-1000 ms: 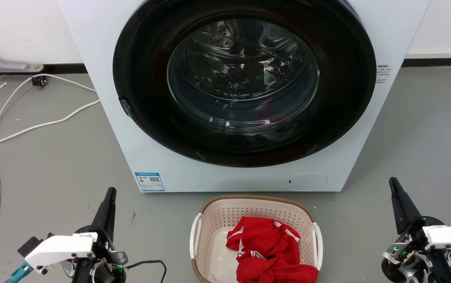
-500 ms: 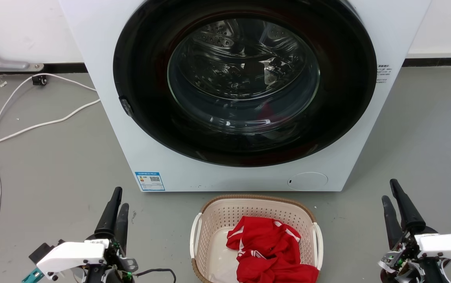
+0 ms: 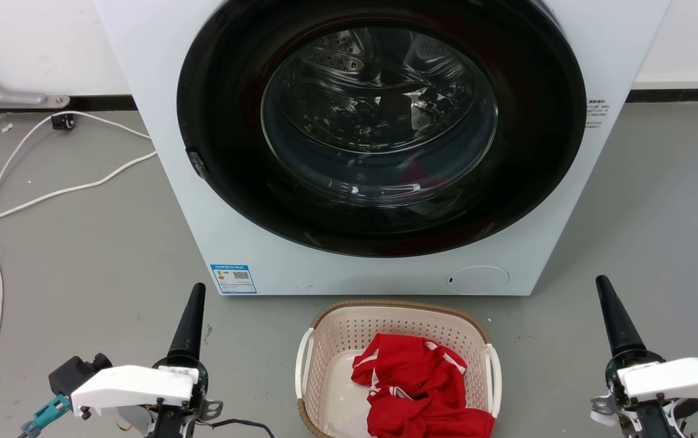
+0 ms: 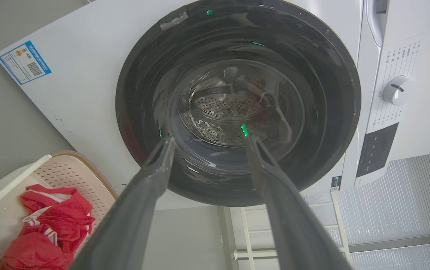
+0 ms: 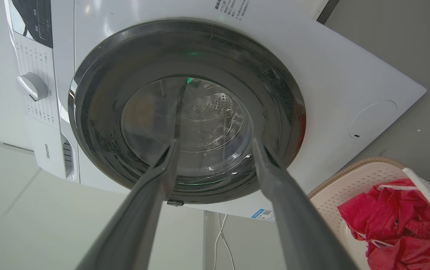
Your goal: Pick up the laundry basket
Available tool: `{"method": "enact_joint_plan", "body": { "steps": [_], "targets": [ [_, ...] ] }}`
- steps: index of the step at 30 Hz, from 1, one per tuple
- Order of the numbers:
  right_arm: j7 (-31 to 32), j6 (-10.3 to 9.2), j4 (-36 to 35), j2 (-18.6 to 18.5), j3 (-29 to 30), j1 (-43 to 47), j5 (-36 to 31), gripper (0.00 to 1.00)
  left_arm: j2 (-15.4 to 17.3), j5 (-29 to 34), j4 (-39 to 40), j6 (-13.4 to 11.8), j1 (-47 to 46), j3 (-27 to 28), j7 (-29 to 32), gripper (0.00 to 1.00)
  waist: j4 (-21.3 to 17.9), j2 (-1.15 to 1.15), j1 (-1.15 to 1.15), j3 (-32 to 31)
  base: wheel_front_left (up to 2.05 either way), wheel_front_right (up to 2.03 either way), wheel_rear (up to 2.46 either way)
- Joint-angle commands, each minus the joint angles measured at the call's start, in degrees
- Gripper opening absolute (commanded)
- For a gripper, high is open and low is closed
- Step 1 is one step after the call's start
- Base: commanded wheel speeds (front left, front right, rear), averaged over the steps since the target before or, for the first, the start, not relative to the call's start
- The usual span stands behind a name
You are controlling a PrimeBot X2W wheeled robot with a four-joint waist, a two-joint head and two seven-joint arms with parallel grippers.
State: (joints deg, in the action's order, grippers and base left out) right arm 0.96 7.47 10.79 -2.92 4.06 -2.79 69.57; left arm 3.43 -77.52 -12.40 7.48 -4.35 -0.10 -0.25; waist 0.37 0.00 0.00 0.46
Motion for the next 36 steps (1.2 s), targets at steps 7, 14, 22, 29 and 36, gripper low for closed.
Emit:
{"method": "enact_joint_plan", "body": {
  "steps": [7, 14, 22, 29, 36],
  "targets": [
    [-0.11, 0.02, -3.16, -0.13, -0.46, 0.06, -11.55, 1.0, -0.17, 10.59, 1.12, 0.01, -1.12, -0.59, -1.89, 1.0, 0.18, 0.0, 0.0, 0.1, 0.0, 0.0, 0.0],
    [-0.47, 0.02, -3.93, -0.11, -0.68, 0.84, -19.53, 1.0, -0.28, 18.93, 0.92, 0.01, -0.88, -1.19, -3.33, 1.0, 0.32, 0.0, 0.0, 0.02, 0.0, 0.0, 0.0],
    [-0.94, 0.02, -3.99, -0.09, -0.76, 1.41, -26.0, 1.0, -0.32, 25.41, 0.53, -0.36, -0.67, -1.95, -4.68, 1.0, 0.43, 0.0, 0.0, -0.1, 0.0, 0.0, 0.0],
    [-1.61, 0.02, -3.94, -0.08, -0.98, 1.8, -31.82, 1.0, -0.35, 31.64, -0.13, -0.65, -0.74, -2.84, -5.87, 1.0, 0.59, 0.0, 0.0, -0.16, 0.0, 0.0, 0.0],
    [-2.1, 0.02, -3.79, -0.07, -1.3, 2.07, -37.73, 1.0, -0.37, 37.54, -0.55, -0.94, -1.01, -3.93, -7.05, 1.0, 0.77, 0.0, 0.0, -0.19, 0.0, 0.0, 0.0]
  ]
}}
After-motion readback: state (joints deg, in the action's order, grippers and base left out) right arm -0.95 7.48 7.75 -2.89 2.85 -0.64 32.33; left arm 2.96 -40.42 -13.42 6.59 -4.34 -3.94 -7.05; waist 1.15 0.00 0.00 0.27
